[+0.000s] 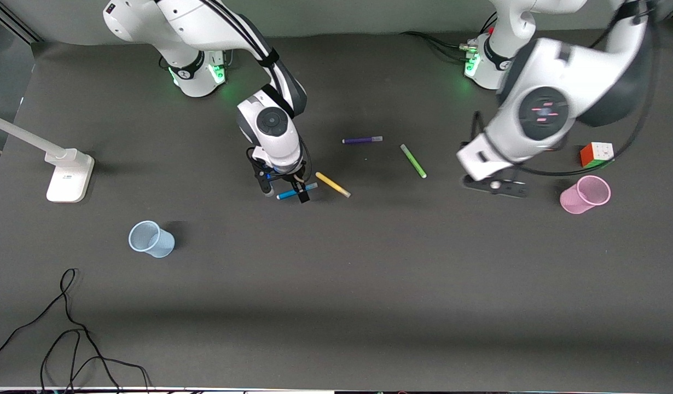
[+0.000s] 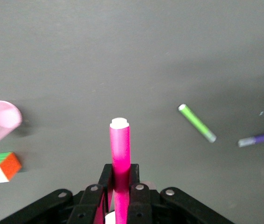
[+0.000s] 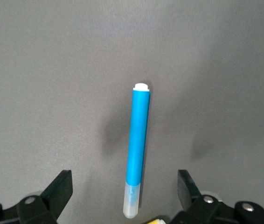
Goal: Place pink and blue markers in matching cups
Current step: 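Carry the pink marker over the pink cup with the left gripper, then drop the pink marker into the pink cup while the right gripper carries the blue marker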
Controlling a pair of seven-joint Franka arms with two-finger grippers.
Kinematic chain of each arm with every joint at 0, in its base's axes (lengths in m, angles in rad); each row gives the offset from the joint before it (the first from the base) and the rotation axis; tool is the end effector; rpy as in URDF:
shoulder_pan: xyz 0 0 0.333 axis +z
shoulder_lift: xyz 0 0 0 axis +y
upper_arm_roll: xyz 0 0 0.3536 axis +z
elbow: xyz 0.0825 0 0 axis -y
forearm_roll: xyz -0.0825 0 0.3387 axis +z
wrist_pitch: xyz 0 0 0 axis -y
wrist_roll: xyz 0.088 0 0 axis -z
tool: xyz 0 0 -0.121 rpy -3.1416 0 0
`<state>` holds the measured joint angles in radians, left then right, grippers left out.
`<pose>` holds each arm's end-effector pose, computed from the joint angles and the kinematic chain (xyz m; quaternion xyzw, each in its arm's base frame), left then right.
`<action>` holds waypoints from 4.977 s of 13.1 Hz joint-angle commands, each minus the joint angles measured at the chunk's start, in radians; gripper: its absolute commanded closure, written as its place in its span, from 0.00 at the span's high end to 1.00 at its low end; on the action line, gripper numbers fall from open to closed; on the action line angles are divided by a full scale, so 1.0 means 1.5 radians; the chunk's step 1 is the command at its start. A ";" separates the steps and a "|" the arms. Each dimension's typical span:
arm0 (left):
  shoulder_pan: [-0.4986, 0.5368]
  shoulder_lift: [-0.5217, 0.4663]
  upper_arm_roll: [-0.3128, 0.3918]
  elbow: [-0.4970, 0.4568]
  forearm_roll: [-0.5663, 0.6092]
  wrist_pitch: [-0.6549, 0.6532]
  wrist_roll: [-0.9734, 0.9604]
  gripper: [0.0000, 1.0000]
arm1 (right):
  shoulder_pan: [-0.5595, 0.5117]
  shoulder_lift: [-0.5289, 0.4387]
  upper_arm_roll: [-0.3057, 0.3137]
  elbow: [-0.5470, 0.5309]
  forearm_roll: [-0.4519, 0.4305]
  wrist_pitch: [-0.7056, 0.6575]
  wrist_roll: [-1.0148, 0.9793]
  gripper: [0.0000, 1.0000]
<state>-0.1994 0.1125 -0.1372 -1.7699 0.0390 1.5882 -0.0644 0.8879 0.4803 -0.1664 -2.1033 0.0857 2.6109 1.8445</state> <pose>0.4918 -0.1638 0.5090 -0.9795 0.1381 0.1408 0.0404 0.4317 0.3838 0.2499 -0.8317 0.5547 -0.0203 0.0128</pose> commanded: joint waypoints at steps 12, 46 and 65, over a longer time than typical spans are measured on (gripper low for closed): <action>0.163 -0.029 -0.007 0.016 0.012 0.001 0.309 0.00 | 0.030 0.064 -0.006 0.053 0.040 0.000 0.013 0.83; 0.593 0.190 -0.008 -0.123 -0.408 0.145 1.512 0.00 | -0.124 -0.243 -0.203 0.246 -0.012 -0.605 -0.819 0.13; 0.492 0.040 -0.012 -0.005 -0.263 0.056 1.029 0.27 | -0.255 0.030 -0.438 0.473 0.123 -0.795 -1.469 0.13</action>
<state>0.5798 0.2578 -0.1671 -1.7551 -0.4006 1.6927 1.6022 0.5978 0.3610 -0.8289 -1.5762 0.1810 1.5452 -0.2881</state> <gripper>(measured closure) 0.727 0.828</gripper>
